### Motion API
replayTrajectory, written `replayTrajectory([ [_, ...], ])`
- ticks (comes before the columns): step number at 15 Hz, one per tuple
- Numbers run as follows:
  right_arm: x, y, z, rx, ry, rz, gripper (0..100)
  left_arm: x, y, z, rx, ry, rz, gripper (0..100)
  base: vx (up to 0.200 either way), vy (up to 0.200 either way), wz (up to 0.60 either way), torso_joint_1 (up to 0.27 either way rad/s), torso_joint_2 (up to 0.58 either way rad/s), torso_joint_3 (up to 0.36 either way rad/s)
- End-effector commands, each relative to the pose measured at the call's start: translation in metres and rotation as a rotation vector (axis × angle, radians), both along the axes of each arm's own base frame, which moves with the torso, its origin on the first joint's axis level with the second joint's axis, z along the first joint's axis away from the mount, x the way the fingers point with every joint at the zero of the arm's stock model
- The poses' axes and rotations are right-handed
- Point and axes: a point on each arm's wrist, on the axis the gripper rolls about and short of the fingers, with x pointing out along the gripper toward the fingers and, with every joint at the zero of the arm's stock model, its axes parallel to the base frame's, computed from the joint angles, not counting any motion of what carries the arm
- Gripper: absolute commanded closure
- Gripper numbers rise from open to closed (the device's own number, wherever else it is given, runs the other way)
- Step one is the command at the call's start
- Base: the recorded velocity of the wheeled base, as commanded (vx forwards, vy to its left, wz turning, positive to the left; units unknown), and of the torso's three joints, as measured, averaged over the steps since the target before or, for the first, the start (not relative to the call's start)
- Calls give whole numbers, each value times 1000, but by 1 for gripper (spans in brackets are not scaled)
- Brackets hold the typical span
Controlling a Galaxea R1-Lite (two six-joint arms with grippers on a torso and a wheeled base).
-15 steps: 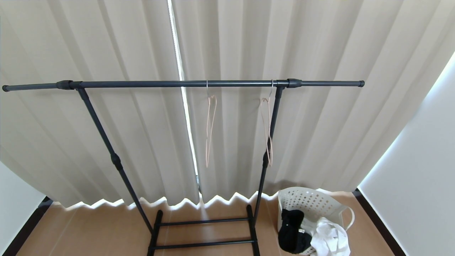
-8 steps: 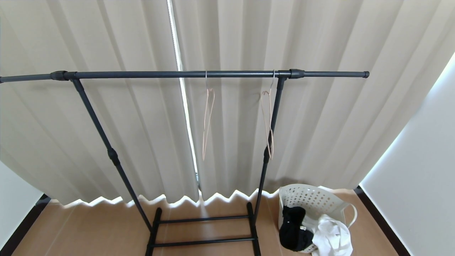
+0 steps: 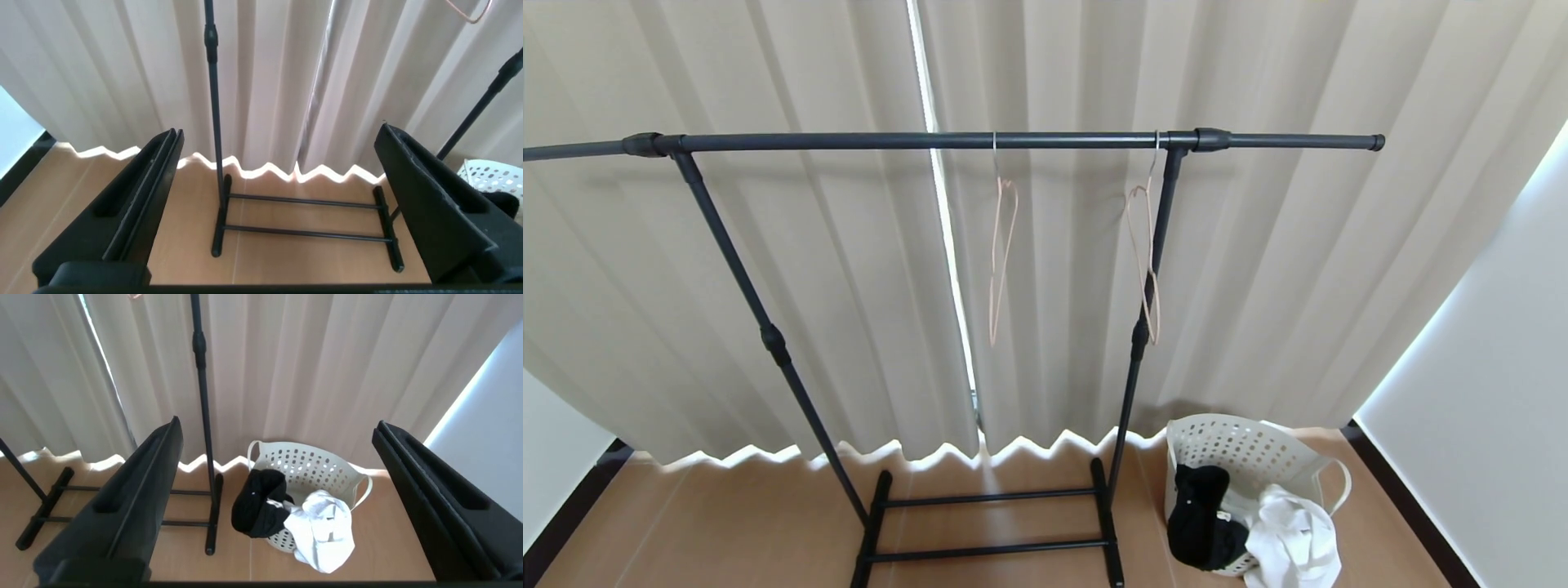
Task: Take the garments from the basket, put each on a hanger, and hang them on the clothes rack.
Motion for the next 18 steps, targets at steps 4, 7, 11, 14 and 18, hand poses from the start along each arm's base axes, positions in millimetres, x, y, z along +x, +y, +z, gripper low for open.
replayTrajectory([
  [4, 0, 0, 0, 0, 1, 0, 0, 0, 0, 0, 1, 1, -1, 0, 0, 0, 0, -166, 386, 217],
  [7, 0, 0, 0, 0, 0, 0, 0, 0, 0, 0, 1, 1, -1, 0, 0, 0, 0, -206, 494, 284],
  [11, 0, 0, 0, 0, 1, 0, 0, 0, 0, 0, 0, 1, -1, 0, 0, 0, 0, -218, 547, 317],
  [14, 0, 0, 0, 1, 1, 0, 0, 0, 0, 0, 1, 1, -1, 0, 0, 0, 0, -209, 538, 328],
  [18, 0, 0, 0, 1, 1, 0, 0, 0, 0, 0, -2, 1, -1, 0, 0, 0, 0, -183, 513, 326],
])
